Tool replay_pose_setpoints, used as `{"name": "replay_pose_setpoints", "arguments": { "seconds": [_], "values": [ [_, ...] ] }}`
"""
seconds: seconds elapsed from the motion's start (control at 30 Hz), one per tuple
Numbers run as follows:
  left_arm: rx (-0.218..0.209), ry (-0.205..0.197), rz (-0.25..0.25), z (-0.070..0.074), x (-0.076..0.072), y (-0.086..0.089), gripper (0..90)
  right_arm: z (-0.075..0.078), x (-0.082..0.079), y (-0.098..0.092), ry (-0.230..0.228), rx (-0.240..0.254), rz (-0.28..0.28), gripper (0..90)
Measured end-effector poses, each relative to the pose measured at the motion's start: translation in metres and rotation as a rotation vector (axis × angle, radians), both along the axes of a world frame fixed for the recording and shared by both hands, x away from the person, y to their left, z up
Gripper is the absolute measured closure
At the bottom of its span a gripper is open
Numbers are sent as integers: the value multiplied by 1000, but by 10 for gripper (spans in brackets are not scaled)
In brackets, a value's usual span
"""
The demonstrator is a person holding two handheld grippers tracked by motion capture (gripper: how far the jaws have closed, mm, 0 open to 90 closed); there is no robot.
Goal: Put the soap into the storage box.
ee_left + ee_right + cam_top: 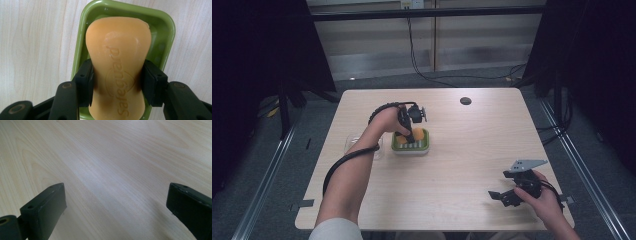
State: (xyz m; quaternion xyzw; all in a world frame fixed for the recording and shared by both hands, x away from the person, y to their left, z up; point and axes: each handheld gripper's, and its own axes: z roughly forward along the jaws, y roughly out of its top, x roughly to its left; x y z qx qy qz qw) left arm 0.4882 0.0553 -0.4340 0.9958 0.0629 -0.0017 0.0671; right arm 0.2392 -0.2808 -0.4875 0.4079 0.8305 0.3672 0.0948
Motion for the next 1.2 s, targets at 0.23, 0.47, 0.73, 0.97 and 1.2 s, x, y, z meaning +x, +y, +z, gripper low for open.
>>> {"name": "replay_pose_setpoints", "arguments": {
  "seconds": [0.23, 0.47, 0.73, 0.97, 1.2],
  "values": [
    [10, 9, 1, -4, 0, 0, 495, 0, 0, 1, 0, 2, 9, 23],
    [22, 10, 4, -6, 2, 2, 494, 0, 0, 1, 4, 1, 6, 23],
    [29, 17, 11, -7, 2, 3, 491, -1, 0, 2, 3, -2, 16, 23],
    [-4, 9, 28, 2, 2, 4, 511, -1, 0, 2, 4, -5, 16, 23],
    [-34, 7, 68, 4, -1, 7, 477, 1, -1, 2, 3, -2, 13, 23]
  ]
}}
